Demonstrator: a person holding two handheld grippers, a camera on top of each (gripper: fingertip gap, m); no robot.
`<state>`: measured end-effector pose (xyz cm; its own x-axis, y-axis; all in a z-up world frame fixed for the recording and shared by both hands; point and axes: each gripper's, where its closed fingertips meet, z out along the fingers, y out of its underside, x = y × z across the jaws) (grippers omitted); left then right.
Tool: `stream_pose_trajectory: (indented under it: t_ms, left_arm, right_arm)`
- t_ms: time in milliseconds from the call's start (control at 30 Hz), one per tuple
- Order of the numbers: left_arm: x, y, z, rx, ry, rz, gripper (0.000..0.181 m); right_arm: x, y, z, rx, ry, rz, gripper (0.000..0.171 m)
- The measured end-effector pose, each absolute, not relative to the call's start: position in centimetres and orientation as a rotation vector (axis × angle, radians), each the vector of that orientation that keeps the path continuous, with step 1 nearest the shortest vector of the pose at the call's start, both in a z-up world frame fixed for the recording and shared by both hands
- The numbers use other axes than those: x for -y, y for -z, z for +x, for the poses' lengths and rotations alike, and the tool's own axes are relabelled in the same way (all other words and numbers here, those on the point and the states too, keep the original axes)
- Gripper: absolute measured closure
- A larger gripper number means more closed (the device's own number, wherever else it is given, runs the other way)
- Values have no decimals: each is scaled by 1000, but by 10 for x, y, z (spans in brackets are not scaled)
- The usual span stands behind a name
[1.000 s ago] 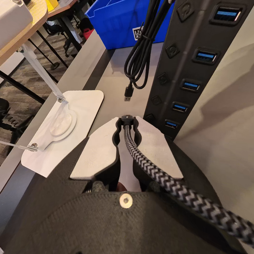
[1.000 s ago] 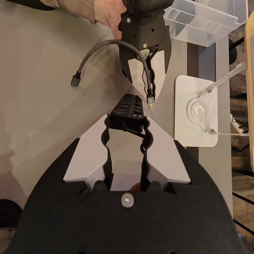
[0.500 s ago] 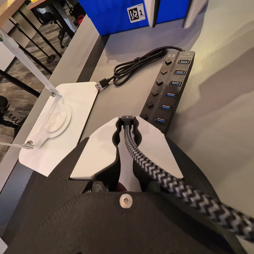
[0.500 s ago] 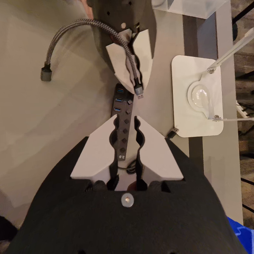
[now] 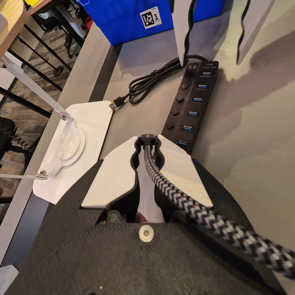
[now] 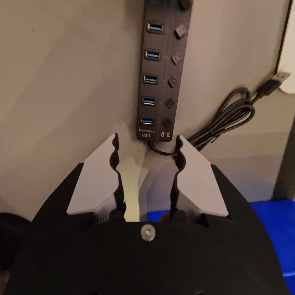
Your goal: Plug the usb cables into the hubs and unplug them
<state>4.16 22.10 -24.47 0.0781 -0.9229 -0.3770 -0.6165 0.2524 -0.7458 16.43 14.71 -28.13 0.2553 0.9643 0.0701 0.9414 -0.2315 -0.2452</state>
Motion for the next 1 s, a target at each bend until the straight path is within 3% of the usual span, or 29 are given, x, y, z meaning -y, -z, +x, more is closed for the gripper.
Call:
stream_pose_trajectory:
  t_ms: [167, 400, 500, 700, 1000]
  left_arm:
    - [-223, 249, 39, -1627, 446, -1480, 165]
    - [-225, 257, 36, -1652, 447, -1509, 165]
    - [-227, 260, 32, -1652, 450, -1521, 165]
    - [-231, 258, 30, -1636, 463, -1525, 165]
    - [-229, 246, 29, -1617, 462, -1500, 165]
  right_arm:
    - [-161, 282, 173, 1564, -124, -2288, 115]
    - [-156, 296, 148, 1444, -225, -2349, 104]
    - [-164, 297, 140, 1342, -355, -2289, 120]
    - [-166, 294, 134, 1276, -437, -2172, 121]
    - [-168, 242, 126, 1313, -349, -2029, 122]
